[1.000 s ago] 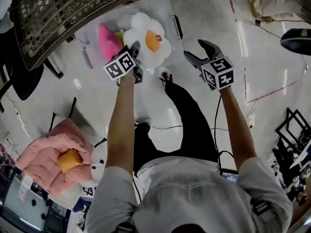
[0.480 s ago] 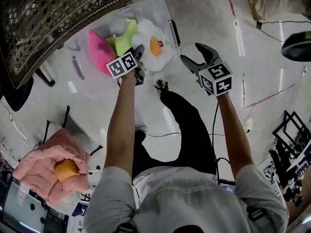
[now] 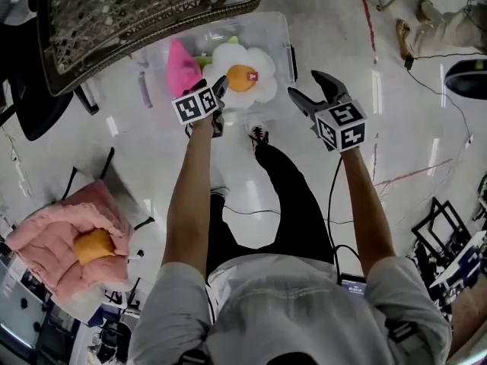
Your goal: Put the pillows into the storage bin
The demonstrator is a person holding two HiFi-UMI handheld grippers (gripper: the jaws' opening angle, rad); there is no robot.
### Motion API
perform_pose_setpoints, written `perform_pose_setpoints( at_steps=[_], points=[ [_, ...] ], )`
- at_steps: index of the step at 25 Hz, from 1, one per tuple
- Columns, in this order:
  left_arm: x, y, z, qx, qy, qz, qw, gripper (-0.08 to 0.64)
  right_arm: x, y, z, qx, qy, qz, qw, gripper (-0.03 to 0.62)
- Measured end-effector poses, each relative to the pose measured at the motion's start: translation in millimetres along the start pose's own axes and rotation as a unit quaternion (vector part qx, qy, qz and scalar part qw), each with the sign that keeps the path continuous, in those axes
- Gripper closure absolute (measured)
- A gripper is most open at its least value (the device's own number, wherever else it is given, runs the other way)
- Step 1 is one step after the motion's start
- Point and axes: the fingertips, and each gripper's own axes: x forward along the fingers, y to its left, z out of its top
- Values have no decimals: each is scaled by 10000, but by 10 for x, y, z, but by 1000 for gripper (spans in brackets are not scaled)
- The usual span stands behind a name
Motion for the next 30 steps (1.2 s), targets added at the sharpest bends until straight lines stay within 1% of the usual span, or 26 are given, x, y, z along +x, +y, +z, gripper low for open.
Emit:
perform_pose_setpoints(
  at_steps=[4, 7, 10, 13, 16, 19, 21, 23, 26, 28, 30],
  points=[
    [-805, 177, 400, -75, -579, 247, 9980, 258, -42, 380, 627, -488, -245, 202, 9983, 270],
    [-1586, 326, 566, -117, -1086, 454, 9930, 268, -161, 836, 1121, -906, -434, 411, 9941, 268],
    [-2480, 475, 679, -83, -1654, 771, 9832, 268, -335, 1357, 1567, -1347, -627, 632, 9869, 269],
    [-3345, 568, 802, -7, -2209, 994, 9702, 268, -432, 1899, 1979, -1902, -822, 950, 9737, 275],
    [-4190, 729, 859, 232, -2676, 1443, 9524, 268, -431, 2512, 2395, -2496, -1012, 1337, 9537, 285],
    [-5090, 977, 831, 443, -3094, 2024, 9281, 268, -413, 3246, 2825, -2945, -1293, 1629, 9328, 282],
    [-5690, 1155, 725, 487, -3296, 2359, 9129, 268, -433, 3810, 3032, -3142, -1445, 1873, 9194, 282],
    [-6265, 1331, 595, 506, -3489, 2686, 8964, 268, -476, 4389, 3211, -3364, -1592, 2153, 9028, 282],
    [-7083, 1669, 310, 391, -3808, 3189, 8671, 272, -510, 5298, 3412, -3779, -1761, 2602, 8709, 279],
    [-7539, 1906, 40, 233, -3940, 3390, 8540, 272, -548, 5856, 3418, -3952, -1784, 2857, 8546, 278],
    [-7940, 2154, -248, 69, -4017, 3539, 8446, 272, -577, 6376, 3382, -4070, -1795, 3035, 8426, 278]
  ],
)
